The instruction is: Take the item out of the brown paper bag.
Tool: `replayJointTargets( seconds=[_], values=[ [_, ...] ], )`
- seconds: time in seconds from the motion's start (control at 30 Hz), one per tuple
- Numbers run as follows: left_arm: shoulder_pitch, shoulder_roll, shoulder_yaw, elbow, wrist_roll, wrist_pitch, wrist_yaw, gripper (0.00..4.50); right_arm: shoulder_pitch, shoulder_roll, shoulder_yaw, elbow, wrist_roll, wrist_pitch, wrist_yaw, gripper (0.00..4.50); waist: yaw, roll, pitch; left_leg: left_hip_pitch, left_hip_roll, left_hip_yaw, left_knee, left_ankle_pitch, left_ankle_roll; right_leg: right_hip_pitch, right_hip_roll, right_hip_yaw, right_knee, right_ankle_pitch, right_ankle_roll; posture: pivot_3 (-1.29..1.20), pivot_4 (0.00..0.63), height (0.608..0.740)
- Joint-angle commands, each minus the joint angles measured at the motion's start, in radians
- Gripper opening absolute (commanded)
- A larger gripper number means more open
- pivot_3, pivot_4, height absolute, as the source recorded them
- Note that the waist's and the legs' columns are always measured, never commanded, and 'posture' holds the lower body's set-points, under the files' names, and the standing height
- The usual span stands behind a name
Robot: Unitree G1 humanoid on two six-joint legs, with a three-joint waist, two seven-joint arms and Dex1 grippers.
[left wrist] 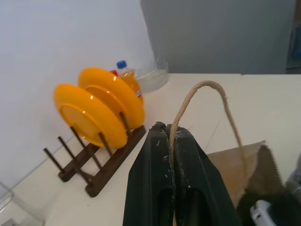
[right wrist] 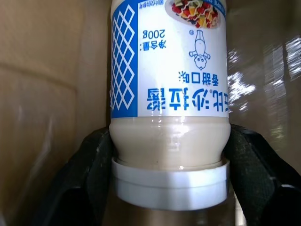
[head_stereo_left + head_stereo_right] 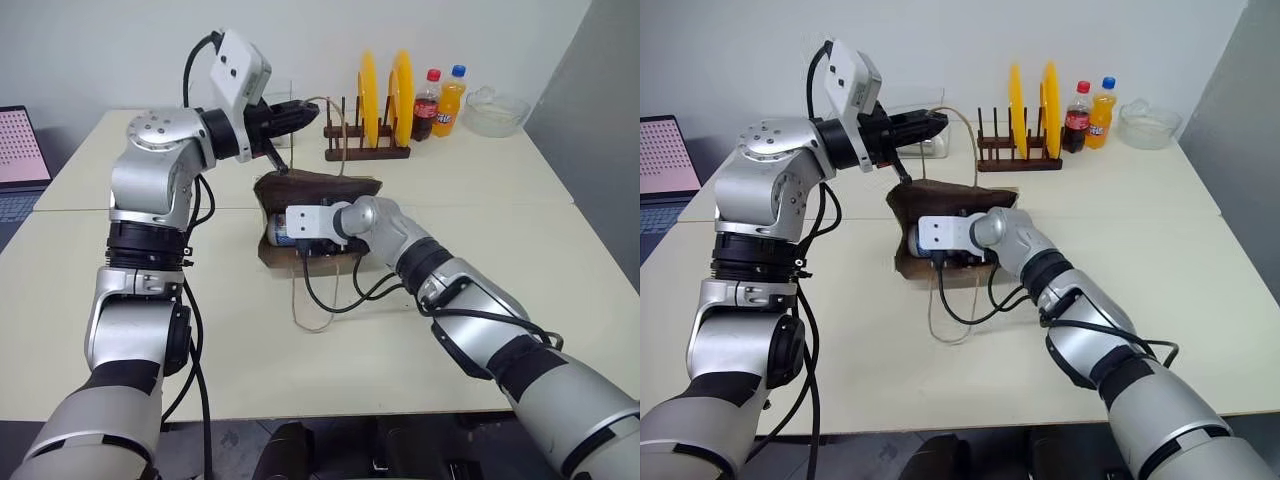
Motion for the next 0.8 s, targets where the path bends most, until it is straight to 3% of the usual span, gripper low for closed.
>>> replayJointTargets(
  seconds=[0.03,0.2,0.47,0.8],
  values=[
    [-0.036,0.015,-0.001,0.032,0.036,-0.052,0.029,0.0,0.02,-0.038,-0.042,-0.217,0.029,0.021,0.061,3.06,0.0,0.0,0.0,0.0,0.0,0.0,0.0,0.0,0.0,0.0,0.0,0.0,0.0,0.0,0.0,0.0,0.15,0.74],
    [-0.059,0.007,-0.003,0.095,0.067,-0.086,0.052,0.0,0.111,-0.119,-0.05,-0.499,0.024,0.094,0.153,3.06,0.003,0.0,0.0,-0.004,0.0,-0.001,0.001,0.0,0.0,-0.002,0.0,-0.001,0.0,0.0,0.0,0.0,0.15,0.74],
    [-0.082,-0.003,-0.01,0.159,0.096,-0.126,0.066,0.0,0.197,-0.23,-0.078,-0.779,0.045,0.185,0.262,3.06,0.003,0.0,0.0,-0.014,0.0,0.0,0.003,0.0,-0.001,-0.014,0.0,-0.001,0.002,0.001,0.0,0.0,0.15,0.74],
    [-0.1,-0.031,-0.013,0.189,0.108,-0.145,0.079,0.0,0.276,-0.378,-0.243,-1.051,0.207,0.319,0.33,3.06,0.004,0.0,0.0,-0.014,0.0,0.0,0.003,0.0,0.0,-0.013,0.0,-0.001,0.002,0.001,0.0,0.0,0.15,0.74]
  ],
)
